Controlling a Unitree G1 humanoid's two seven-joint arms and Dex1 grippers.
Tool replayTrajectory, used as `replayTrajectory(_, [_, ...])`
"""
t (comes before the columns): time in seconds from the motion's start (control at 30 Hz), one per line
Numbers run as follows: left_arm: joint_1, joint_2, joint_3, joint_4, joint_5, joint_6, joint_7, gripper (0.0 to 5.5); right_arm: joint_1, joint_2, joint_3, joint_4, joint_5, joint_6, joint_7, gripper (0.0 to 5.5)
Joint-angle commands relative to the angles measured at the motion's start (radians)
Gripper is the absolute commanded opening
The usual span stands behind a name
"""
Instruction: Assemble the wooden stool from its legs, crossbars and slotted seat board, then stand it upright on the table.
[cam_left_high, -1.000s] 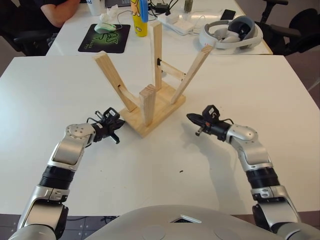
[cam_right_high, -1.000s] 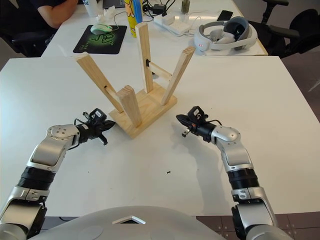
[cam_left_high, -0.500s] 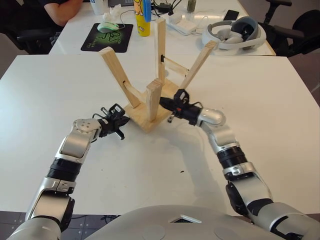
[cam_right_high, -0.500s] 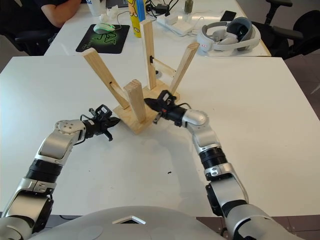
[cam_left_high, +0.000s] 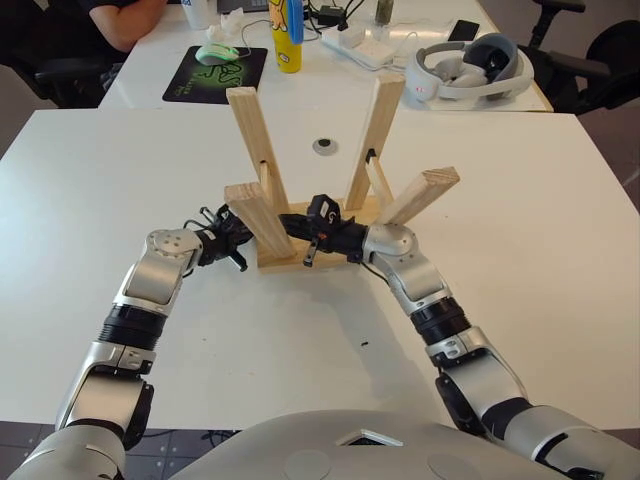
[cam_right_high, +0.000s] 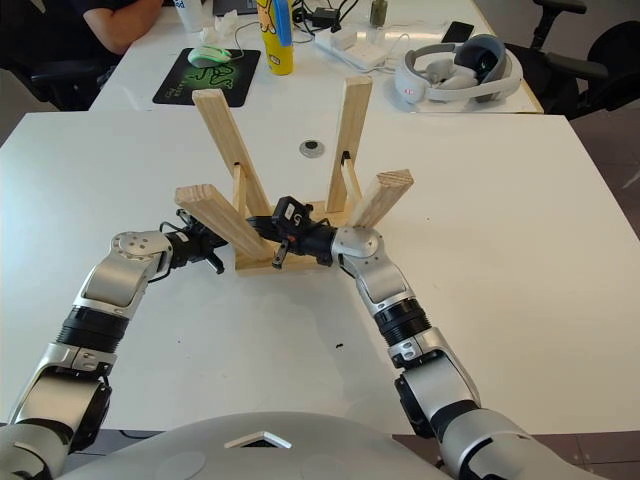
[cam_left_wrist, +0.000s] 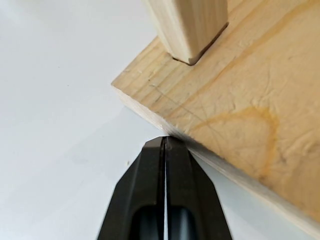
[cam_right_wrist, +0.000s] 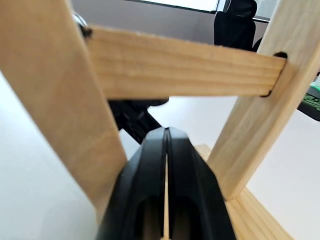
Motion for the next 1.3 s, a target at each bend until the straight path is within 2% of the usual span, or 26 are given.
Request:
replayTrajectory(0.03, [0.030,0.005,-0.007,-0.050,0.002,0.025,-0.014,0.01,0.094,-0.034,-0.043,-0.278,-0.074,0.094,-0.133,0.00])
replayTrajectory(0.1, [0.052,0.012,0.001,-0.071,-0.002,0.034,-0.012,0.01,0.108,-0.013,-0.083,-0.391,-0.086,0.136,-0.210,0.00])
replayTrajectory(0.17, [0.066,0.010,-0.004,-0.068,0.001,0.034,-0.011,0.01,0.074,0.078,-0.183,-0.604,0.028,0.185,-0.307,0.00])
replayTrajectory(0.23, [0.102,0.014,0.006,-0.074,0.000,0.036,-0.002,0.01,-0.048,0.165,-0.311,-0.787,0.164,0.277,-0.430,0.00])
replayTrajectory(0.27, [0.129,0.022,0.022,-0.090,-0.005,0.040,0.005,0.01,-0.086,0.185,-0.330,-0.810,0.193,0.304,-0.455,0.00])
replayTrajectory(0.33, [0.149,0.030,0.033,-0.096,-0.006,0.042,0.008,0.01,-0.214,0.162,-0.468,-0.854,0.346,0.413,-0.527,0.00])
replayTrajectory(0.4, [0.170,0.040,0.051,-0.108,-0.008,0.046,0.011,0.01,-0.340,0.039,-0.700,-0.803,0.498,0.487,-0.601,0.00])
replayTrajectory(0.43, [0.183,0.046,0.063,-0.119,-0.010,0.050,0.016,0.01,-0.302,-0.075,-0.791,-0.711,0.454,0.490,-0.579,0.00])
replayTrajectory(0.5, [0.196,0.052,0.074,-0.130,-0.014,0.054,0.021,0.01,-0.239,-0.203,-0.865,-0.608,0.394,0.492,-0.547,0.00])
replayTrajectory(0.53, [0.188,0.052,0.072,-0.125,-0.014,0.052,0.018,0.01,-0.133,-0.255,-0.876,-0.548,0.340,0.463,-0.510,0.00])
replayTrajectory(0.67, [0.182,0.052,0.072,-0.125,-0.013,0.053,0.010,0.01,0.087,-0.311,-0.836,-0.431,0.257,0.357,-0.434,0.00])
replayTrajectory(0.8, [0.187,0.064,0.065,-0.140,-0.020,0.061,-0.008,0.01,0.267,-0.304,-0.675,-0.299,0.191,0.249,-0.316,0.00])
replayTrajectory(1.07, [0.202,0.117,0.034,-0.191,-0.027,0.091,-0.079,0.01,0.359,-0.260,-0.446,-0.204,0.146,0.244,-0.232,0.00])
replayTrajectory(1.3, [0.174,0.119,0.006,-0.184,-0.027,0.093,-0.100,0.01,0.398,-0.268,-0.303,-0.198,0.067,0.293,-0.221,0.00])
